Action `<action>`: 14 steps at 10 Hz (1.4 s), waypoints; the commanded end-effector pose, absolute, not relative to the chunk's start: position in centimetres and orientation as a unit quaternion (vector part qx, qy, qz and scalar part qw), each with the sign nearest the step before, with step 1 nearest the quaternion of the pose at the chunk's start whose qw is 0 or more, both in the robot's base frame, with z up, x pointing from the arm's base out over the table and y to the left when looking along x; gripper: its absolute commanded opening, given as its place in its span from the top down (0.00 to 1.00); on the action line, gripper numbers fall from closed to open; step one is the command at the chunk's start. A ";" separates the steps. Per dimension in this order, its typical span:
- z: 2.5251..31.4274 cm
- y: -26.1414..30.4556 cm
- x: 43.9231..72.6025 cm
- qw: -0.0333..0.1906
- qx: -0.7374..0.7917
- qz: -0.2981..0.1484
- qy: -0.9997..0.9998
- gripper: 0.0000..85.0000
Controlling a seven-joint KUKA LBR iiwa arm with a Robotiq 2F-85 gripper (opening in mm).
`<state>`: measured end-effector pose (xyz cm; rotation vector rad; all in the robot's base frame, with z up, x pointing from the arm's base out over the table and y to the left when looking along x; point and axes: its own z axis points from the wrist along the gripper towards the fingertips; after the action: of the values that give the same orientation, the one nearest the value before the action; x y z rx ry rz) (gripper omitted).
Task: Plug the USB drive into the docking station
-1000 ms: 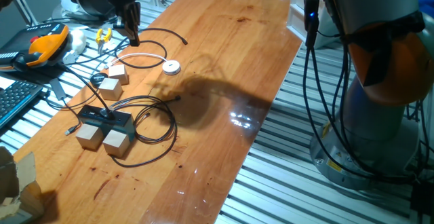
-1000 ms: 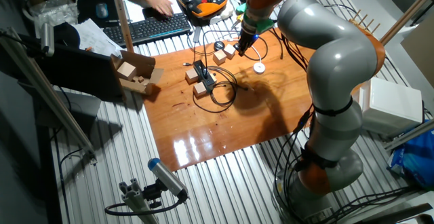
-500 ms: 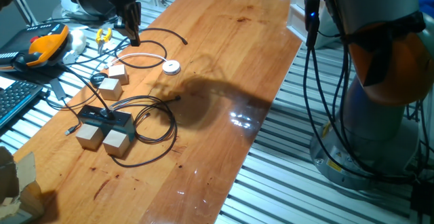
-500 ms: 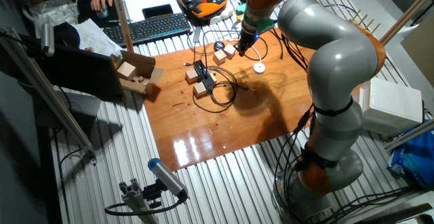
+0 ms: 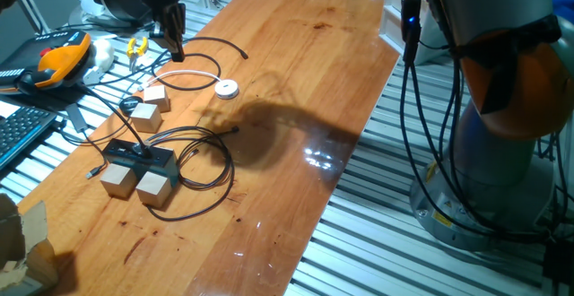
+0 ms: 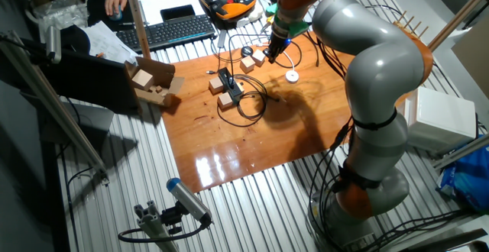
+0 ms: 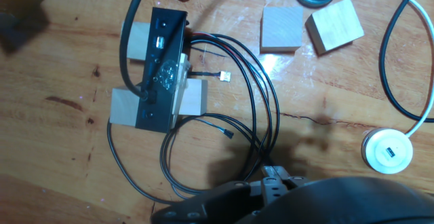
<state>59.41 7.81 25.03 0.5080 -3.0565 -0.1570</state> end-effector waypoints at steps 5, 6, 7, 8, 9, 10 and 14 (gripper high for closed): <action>25.0 7.7 59.4 0.032 0.162 -0.048 -0.985 0.60; 25.0 7.7 59.4 0.031 0.161 -0.048 -0.985 0.60; 25.0 7.7 59.4 0.027 0.161 -0.052 -0.985 1.00; 25.0 7.7 59.3 0.014 0.173 -0.037 -0.984 1.00; 24.9 7.6 59.3 0.011 0.175 -0.030 -0.984 1.00; 24.8 7.4 59.3 0.012 0.174 -0.031 -0.984 1.00; 24.7 7.3 59.2 0.013 0.171 -0.034 -0.985 1.00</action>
<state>59.16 7.27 24.68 0.5340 -3.0667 -0.1064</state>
